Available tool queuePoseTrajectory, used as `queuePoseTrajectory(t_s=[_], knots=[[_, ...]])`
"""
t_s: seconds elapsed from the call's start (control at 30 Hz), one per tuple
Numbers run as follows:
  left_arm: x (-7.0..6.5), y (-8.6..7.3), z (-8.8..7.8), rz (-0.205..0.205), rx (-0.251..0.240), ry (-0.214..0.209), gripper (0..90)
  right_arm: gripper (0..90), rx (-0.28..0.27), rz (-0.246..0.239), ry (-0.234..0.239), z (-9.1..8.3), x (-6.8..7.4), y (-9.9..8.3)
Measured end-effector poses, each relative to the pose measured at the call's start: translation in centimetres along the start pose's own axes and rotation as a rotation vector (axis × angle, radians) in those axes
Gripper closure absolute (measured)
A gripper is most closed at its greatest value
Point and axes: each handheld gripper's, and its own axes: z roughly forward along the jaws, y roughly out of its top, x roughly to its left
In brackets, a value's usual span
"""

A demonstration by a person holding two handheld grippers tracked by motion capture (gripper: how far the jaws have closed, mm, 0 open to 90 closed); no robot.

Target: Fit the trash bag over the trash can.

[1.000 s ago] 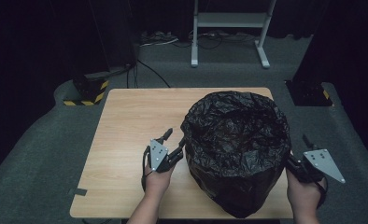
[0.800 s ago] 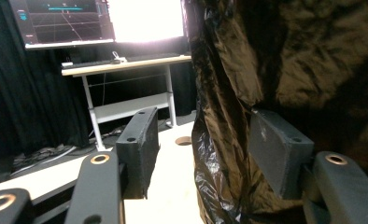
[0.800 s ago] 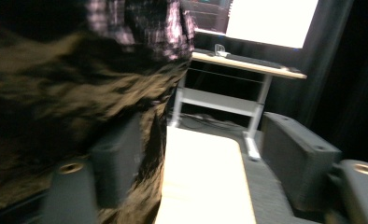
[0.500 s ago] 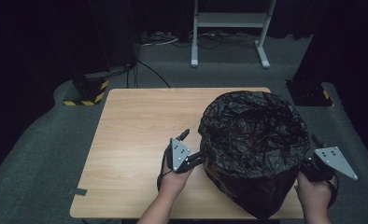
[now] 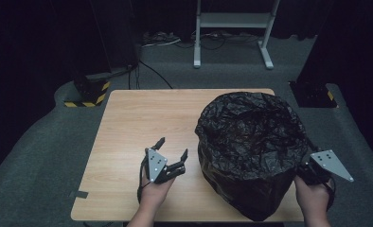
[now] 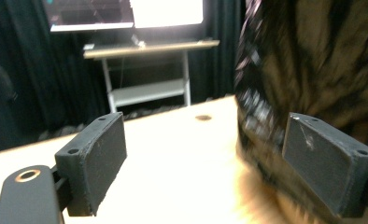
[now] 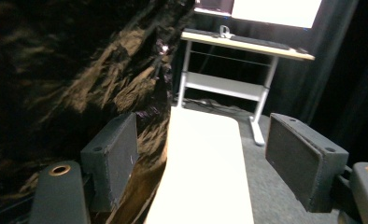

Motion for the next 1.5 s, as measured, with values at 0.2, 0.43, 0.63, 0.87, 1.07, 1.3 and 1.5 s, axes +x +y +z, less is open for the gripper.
queuePoseTrajectory(t_s=[0.2,0.43,0.63,0.87,1.07,1.3,1.5], knots=[[2.8,-3.0,-2.0,0.020,0.126,0.013,13.7,23.1,0.069,0.061,-0.002,0.6,-0.2,-0.7],[4.7,-5.3,-3.2,0.014,0.249,0.025,13.7,21.2,0.259,0.074,-0.004,0.8,-1.3,-3.9],[6.1,-6.4,-3.7,-0.011,0.376,0.039,14.0,20.3,0.461,0.114,0.067,1.2,-0.9,-6.1],[6.5,-7.2,-4.1,-0.027,0.476,0.038,14.0,18.2,0.778,0.105,0.127,2.0,0.8,-6.4],[6.7,-7.4,-4.3,-0.053,0.523,0.024,14.1,16.5,1.065,0.088,0.136,3.0,1.7,-6.1],[6.9,-7.6,-4.3,-0.065,0.591,0.028,14.4,14.5,1.317,0.070,0.109,4.2,1.3,-6.3],[7.0,-7.7,-4.2,-0.081,0.633,0.025,14.6,12.0,1.487,0.087,0.090,5.5,1.3,-6.2]])
